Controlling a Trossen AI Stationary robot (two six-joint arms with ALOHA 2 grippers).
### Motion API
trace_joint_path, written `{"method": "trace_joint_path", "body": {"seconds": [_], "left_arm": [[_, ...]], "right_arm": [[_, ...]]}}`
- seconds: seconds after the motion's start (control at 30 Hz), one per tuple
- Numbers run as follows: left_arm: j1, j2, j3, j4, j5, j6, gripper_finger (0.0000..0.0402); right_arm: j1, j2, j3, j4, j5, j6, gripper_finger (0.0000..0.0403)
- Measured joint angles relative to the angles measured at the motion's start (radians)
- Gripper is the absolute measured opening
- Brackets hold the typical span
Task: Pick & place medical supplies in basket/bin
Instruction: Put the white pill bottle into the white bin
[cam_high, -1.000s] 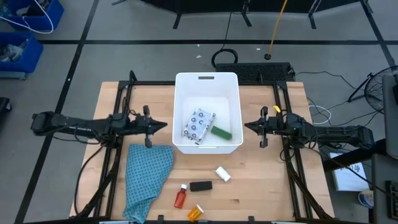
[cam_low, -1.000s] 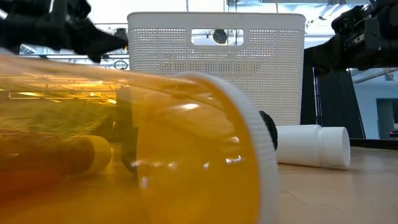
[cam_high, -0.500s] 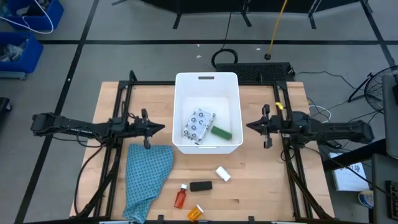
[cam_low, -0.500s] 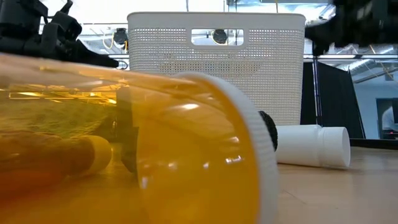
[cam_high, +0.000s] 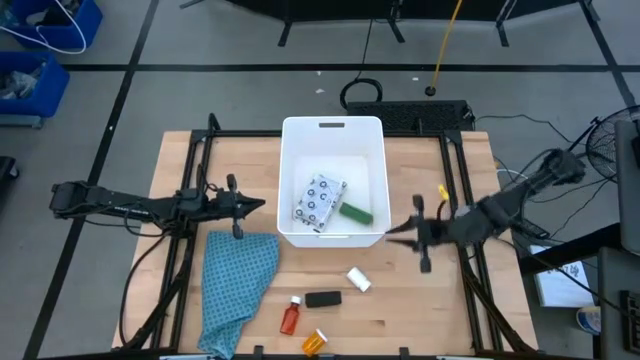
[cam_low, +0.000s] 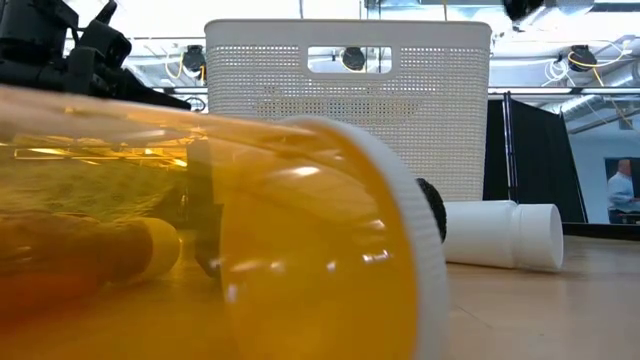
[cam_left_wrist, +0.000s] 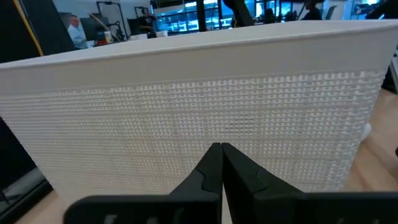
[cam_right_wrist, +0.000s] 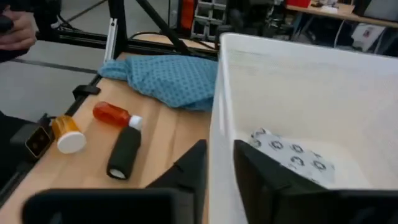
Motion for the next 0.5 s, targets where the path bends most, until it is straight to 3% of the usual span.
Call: {"method": "trace_joint_path", "body": {"seconds": [0.2, 0.37, 0.5], "left_arm": [[0.000, 0.000, 0.000, 0.000, 0.000, 0.024, 0.0029], [0.000, 0.000, 0.000, 0.033, -0.026, 0.047, 0.0036], [0.000, 0.000, 0.000, 0.092, -0.027, 0.045, 0.0032]], "right_arm": [[0.181, 0.208, 0.146, -0.088, 0.190, 0.139, 0.0159], [0.239, 0.339, 0.177, -0.144, 0.229, 0.357, 0.0219], [0.276, 0.437, 0.179, -0.120, 0.286, 0.503, 0.0244]]}}
